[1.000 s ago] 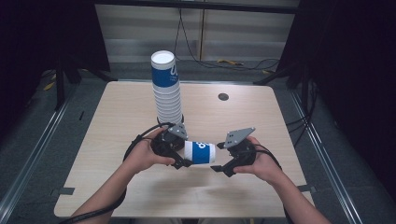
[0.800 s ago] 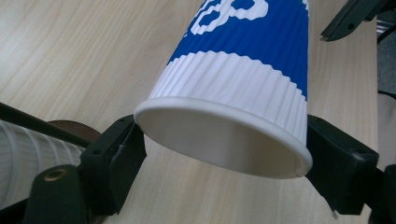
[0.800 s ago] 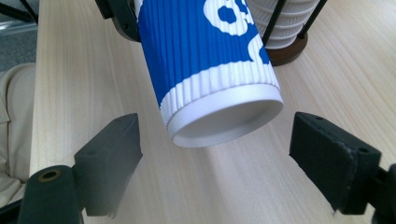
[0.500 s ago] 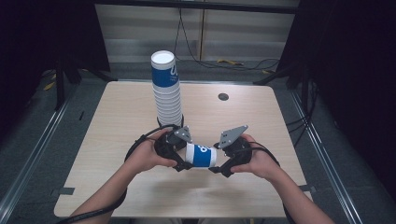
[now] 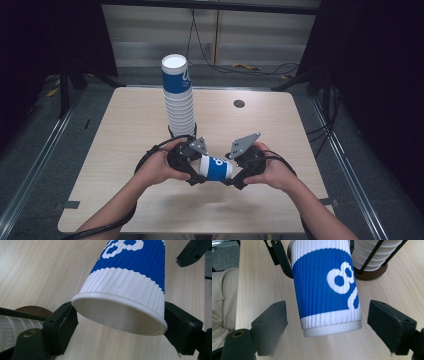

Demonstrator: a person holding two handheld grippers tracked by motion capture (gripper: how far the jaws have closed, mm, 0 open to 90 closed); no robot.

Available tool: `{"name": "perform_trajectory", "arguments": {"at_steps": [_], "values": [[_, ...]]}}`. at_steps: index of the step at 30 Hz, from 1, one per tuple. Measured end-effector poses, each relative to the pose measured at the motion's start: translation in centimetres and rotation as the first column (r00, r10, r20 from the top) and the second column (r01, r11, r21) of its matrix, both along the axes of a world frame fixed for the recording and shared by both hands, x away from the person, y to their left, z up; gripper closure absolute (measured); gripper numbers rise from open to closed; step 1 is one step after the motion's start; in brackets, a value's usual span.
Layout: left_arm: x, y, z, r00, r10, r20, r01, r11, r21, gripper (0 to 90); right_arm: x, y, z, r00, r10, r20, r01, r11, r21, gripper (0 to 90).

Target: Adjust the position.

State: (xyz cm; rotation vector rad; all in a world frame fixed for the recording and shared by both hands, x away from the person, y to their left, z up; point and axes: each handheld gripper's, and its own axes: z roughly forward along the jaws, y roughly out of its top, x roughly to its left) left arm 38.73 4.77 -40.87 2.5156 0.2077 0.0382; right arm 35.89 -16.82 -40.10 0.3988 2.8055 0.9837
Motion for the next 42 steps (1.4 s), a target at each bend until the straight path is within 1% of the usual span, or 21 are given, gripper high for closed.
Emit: {"name": "perform_trajectory", "arguments": {"at_steps": [2, 5, 12, 17, 18, 24, 26, 27, 29, 30, 31, 34, 35, 36, 37, 39, 41, 42], "values": [[0.0, 0.0, 0.0, 1.0, -0.002, -0.001, 0.002, 1.0, 0.001, 18.5, 0.0, 0.1, 0.0, 1.0, 0.0, -0.002, 0.0, 1.0, -0.005, 15.7], [-0.1, -0.1, -0.1, 1.0, 0.0, -0.001, 0.0, 1.0, 0.003, 18.5, 0.1, 0.3, 0.1, 0.9998, 0.014, -0.01, -0.014, 0.9998, -0.017, 16.0], [-0.1, -0.3, -0.1, 0.9999, -0.011, 0.002, 0.011, 0.9999, 0.004, 18.5, 0.2, 0.6, 0.3, 0.9996, 0.019, -0.019, -0.02, 0.9992, -0.033, 16.7], [-0.2, -0.4, -0.2, 1.0, -0.006, 0.005, 0.006, 1.0, 0.005, 18.5, 0.3, 0.8, 0.4, 0.999, 0.023, -0.039, -0.025, 0.9984, -0.05, 16.9], [-0.2, -0.4, -0.2, 0.9999, -0.011, 0.006, 0.011, 0.9999, 0.006, 18.5, 0.4, 0.8, 0.4, 0.9991, 0.023, -0.036, -0.025, 0.9982, -0.055, 16.9], [-0.2, -0.4, -0.2, 0.9999, -0.013, 0.007, 0.013, 0.9999, 0.003, 18.5, 0.4, 1.1, 0.5, 0.998, 0.022, -0.059, -0.026, 0.9967, -0.077, 17.1], [-0.3, -0.5, -0.1, 0.9999, -0.013, 0.008, 0.013, 0.9999, 0.001, 18.5, 0.5, 1.3, 0.6, 0.9974, 0.024, -0.068, -0.031, 0.9949, -0.096, 17.1], [-0.3, -0.5, -0.1, 0.9999, -0.015, 0.008, 0.015, 0.9999, 0.001, 18.5, 0.5, 1.4, 0.7, 0.997, 0.025, -0.074, -0.032, 0.9947, -0.098, 17.2], [-0.3, -0.5, -0.2, 0.9998, -0.015, 0.011, 0.015, 0.9999, -0.002, 18.5, 0.5, 1.6, 0.9, 0.9967, 0.026, -0.077, -0.035, 0.9928, -0.114, 18.3], [-0.3, -0.5, -0.2, 0.9998, -0.015, 0.011, 0.015, 0.9999, -0.002, 18.5, 0.5, 1.6, 0.9, 0.9967, 0.026, -0.077, -0.035, 0.9928, -0.114, 18.3], [-0.3, -0.5, -0.2, 0.9997, -0.018, 0.015, 0.018, 0.9998, 0.003, 18.5, 0.6, 1.7, 1.0, 0.9966, 0.03, -0.076, -0.039, 0.9914, -0.125, 18.5], [-0.4, -0.5, -0.2, 0.9998, -0.016, 0.01, 0.016, 0.9999, 0.0, 18.5, 0.7, 1.9, 1.1, 0.9958, 0.038, -0.084, -0.048, 0.9901, -0.132, 18.6], [-0.4, -0.6, -0.2, 0.9998, -0.017, 0.012, 0.017, 0.9998, 0.002, 18.5, 0.7, 2.0, 1.1, 0.9951, 0.035, -0.092, -0.048, 0.9887, -0.142, 18.6], [-0.4, -0.6, -0.2, 0.9996, -0.021, 0.017, 0.021, 0.9998, 0.002, 18.5, 0.8, 2.1, 1.1, 0.9955, 0.045, -0.084, -0.057, 0.9881, -0.143, 18.6], [-0.4, -0.6, -0.3, 0.9996, -0.022, 0.016, 0.022, 0.9998, 0.002, 18.5, 0.8, 2.2, 1.1, 0.9948, 0.048, -0.089, -0.061, 0.9877, -0.144, 18.5], [-0.5, -0.6, -0.3, 0.9997, -0.022, 0.013, 0.022, 0.9998, 0.003, 18.5, 0.8, 2.3, 1.1, 0.9946, 0.037, -0.097, -0.051, 0.9869, -0.153, 18.6], [-0.5, -0.7, -0.4, 0.9997, -0.02, 0.014, 0.02, 0.9998, 0.002, 18.5, 0.8, 2.4, 1.1, 0.9934, 0.035, -0.11, -0.052, 0.9865, -0.156, 18.7], [-0.5, -0.7, -0.4, 0.9997, -0.021, 0.015, 0.021, 0.9998, 0.001, 18.5, 0.9, 2.5, 1.1, 0.9934, 0.037, -0.108, -0.054, 0.9857, -0.16, 18.6]]}}
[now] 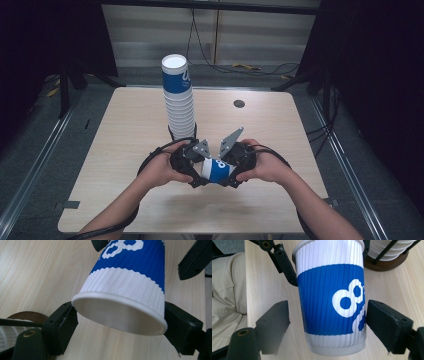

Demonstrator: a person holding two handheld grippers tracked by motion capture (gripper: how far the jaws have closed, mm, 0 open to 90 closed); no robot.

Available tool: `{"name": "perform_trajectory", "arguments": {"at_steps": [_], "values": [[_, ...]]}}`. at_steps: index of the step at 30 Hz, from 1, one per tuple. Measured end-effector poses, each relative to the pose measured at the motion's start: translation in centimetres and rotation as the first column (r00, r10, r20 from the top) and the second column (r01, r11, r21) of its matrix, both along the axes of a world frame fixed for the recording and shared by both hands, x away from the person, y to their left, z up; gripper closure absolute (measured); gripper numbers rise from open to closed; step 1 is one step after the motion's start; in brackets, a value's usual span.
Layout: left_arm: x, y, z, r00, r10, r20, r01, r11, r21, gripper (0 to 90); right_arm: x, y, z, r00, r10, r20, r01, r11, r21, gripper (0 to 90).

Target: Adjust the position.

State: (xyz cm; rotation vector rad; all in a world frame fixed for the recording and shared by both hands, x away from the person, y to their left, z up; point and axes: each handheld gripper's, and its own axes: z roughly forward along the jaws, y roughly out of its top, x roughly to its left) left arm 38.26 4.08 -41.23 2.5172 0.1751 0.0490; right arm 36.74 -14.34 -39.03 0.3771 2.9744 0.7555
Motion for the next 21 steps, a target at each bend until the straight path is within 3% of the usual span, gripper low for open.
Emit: {"name": "perform_trajectory", "arguments": {"at_steps": [9, 15, 21], "values": [[-0.1, 0.0, 0.0, 0.9999, -0.008, -0.013, 0.008, 0.9999, -0.007, 18.5, 0.2, 0.0, -0.4, 0.9998, -0.014, -0.016, 0.014, 0.9997, -0.022, 24.6], [0.0, 0.0, 0.1, 0.9998, -0.016, -0.007, 0.016, 0.9998, -0.011, 18.5, 0.2, -0.5, -0.9, 0.9994, -0.029, -0.016, 0.03, 0.9994, 0.019, 27.3], [-0.1, -0.1, 0.1, 0.9998, -0.021, -0.003, 0.021, 0.9998, -0.007, 18.6, 0.1, -0.6, -1.2, 0.9996, -0.026, -0.012, 0.026, 0.9995, 0.015, 27.8]]}}
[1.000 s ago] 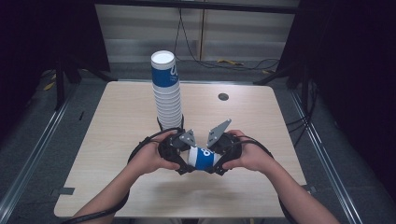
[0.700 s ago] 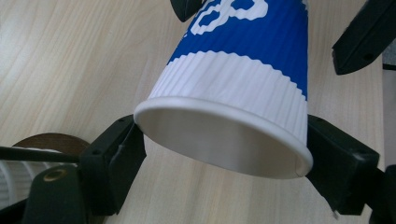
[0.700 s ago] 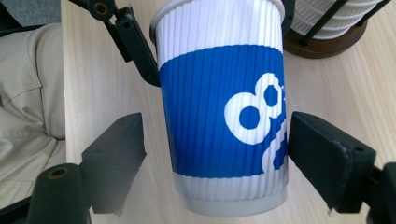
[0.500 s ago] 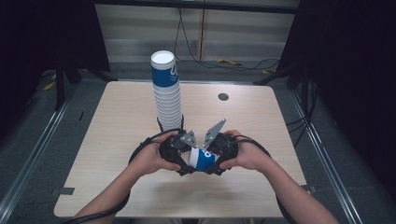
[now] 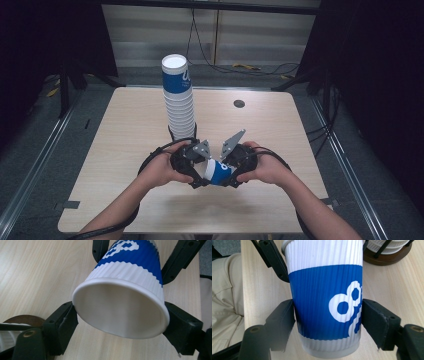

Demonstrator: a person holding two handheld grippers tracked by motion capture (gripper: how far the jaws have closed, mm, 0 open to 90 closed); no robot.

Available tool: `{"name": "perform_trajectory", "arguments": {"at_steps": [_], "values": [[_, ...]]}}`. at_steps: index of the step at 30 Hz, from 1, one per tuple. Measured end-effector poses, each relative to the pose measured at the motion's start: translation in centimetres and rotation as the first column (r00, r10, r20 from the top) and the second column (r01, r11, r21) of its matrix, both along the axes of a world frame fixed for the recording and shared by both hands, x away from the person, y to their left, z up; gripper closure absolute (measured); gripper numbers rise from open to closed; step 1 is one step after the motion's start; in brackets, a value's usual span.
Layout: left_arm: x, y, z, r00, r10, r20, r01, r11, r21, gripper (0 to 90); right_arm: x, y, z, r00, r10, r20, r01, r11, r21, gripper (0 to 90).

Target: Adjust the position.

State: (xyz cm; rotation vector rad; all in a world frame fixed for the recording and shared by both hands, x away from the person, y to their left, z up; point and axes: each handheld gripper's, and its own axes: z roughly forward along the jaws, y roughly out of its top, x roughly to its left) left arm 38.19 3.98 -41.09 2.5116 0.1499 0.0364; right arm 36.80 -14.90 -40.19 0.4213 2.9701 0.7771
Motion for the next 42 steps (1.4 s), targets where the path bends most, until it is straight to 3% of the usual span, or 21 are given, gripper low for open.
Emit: {"name": "perform_trajectory", "arguments": {"at_steps": [6, 19, 28, 42], "values": [[0.1, 0.1, 0.1, 0.9998, -0.009, 0.016, 0.009, 1.0, 0.003, 18.5, 0.0, -0.1, -0.2, 0.9996, 0.0, 0.028, 0.0, 0.9997, 0.023, 28.5], [0.0, 0.2, 0.1, 0.9995, -0.02, 0.024, 0.02, 0.9998, 0.008, 18.1, -0.2, -0.2, -0.4, 0.9996, 0.007, 0.029, -0.008, 0.9994, 0.033, 29.0], [0.1, 0.4, -0.2, 0.999, -0.025, 0.038, 0.026, 0.9996, -0.012, 16.5, -0.3, -0.3, -0.5, 0.9991, -0.001, 0.043, -0.001, 0.999, 0.046, 28.9], [0.6, 1.1, -0.5, 0.9997, -0.024, -0.009, 0.023, 0.9994, -0.025, 16.1, -0.5, -0.8, -1.1, 0.9991, -0.015, 0.04, 0.012, 0.9969, 0.078, 29.0]]}}
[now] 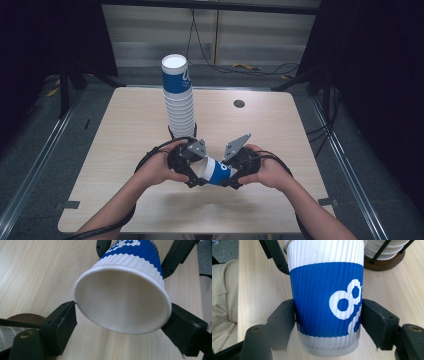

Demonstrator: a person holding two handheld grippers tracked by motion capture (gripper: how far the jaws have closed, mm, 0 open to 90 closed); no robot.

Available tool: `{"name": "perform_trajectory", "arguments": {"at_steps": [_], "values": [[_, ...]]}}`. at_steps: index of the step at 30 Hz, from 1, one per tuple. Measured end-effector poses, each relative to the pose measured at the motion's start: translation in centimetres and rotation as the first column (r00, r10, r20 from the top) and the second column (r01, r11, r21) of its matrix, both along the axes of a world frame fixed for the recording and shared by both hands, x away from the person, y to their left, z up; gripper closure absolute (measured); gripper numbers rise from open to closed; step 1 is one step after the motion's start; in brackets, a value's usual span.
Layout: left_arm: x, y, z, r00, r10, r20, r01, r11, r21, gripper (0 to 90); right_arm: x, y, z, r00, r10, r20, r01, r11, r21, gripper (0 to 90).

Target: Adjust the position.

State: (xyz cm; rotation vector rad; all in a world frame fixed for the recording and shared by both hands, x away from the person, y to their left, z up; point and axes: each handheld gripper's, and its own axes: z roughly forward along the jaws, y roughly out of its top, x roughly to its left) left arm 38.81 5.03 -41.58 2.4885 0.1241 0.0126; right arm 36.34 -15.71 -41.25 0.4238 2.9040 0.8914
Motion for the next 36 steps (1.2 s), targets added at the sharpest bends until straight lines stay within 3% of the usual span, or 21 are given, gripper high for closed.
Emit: {"name": "perform_trajectory", "arguments": {"at_steps": [10, 14, 23, 29, 30, 33, 36], "values": [[0.3, 0.7, -0.1, 0.9994, 0.031, -0.016, -0.031, 0.9995, -0.007, 16.3, 0.0, -0.5, -0.2, 0.9999, -0.009, 0.007, 0.009, 0.9999, 0.011, 29.0], [0.4, 1.0, -0.2, 0.9984, 0.046, -0.032, -0.047, 0.9984, -0.031, 16.5, 0.0, -1.0, -0.3, 0.9994, -0.035, 0.006, 0.035, 0.999, 0.029, 29.0], [0.5, 1.7, -0.4, 0.9953, 0.083, -0.05, -0.085, 0.9959, -0.032, 16.4, 0.0, -1.9, -0.9, 0.9981, -0.06, 0.015, 0.06, 0.9971, 0.048, 28.9], [0.5, 2.1, -0.6, 0.9935, 0.098, -0.058, -0.1, 0.9942, -0.04, 16.7, 0.2, -2.9, -1.6, 0.9928, -0.12, 0.009, 0.118, 0.9869, 0.11, 28.7], [0.5, 2.1, -0.6, 0.9936, 0.1, -0.053, -0.102, 0.9941, -0.038, 16.8, 0.2, -3.0, -1.7, 0.9903, -0.137, 0.026, 0.133, 0.9843, 0.116, 28.7], [0.5, 2.2, -0.8, 0.9931, 0.104, -0.055, -0.106, 0.9938, -0.036, 17.0, 0.3, -3.4, -1.8, 0.9805, -0.195, 0.026, 0.188, 0.9684, 0.164, 28.7], [0.4, 2.1, -1.0, 0.993, 0.103, -0.057, -0.105, 0.9939, -0.032, 17.0, 0.3, -3.6, -2.2, 0.9758, -0.217, 0.024, 0.209, 0.9602, 0.186, 28.6]]}}
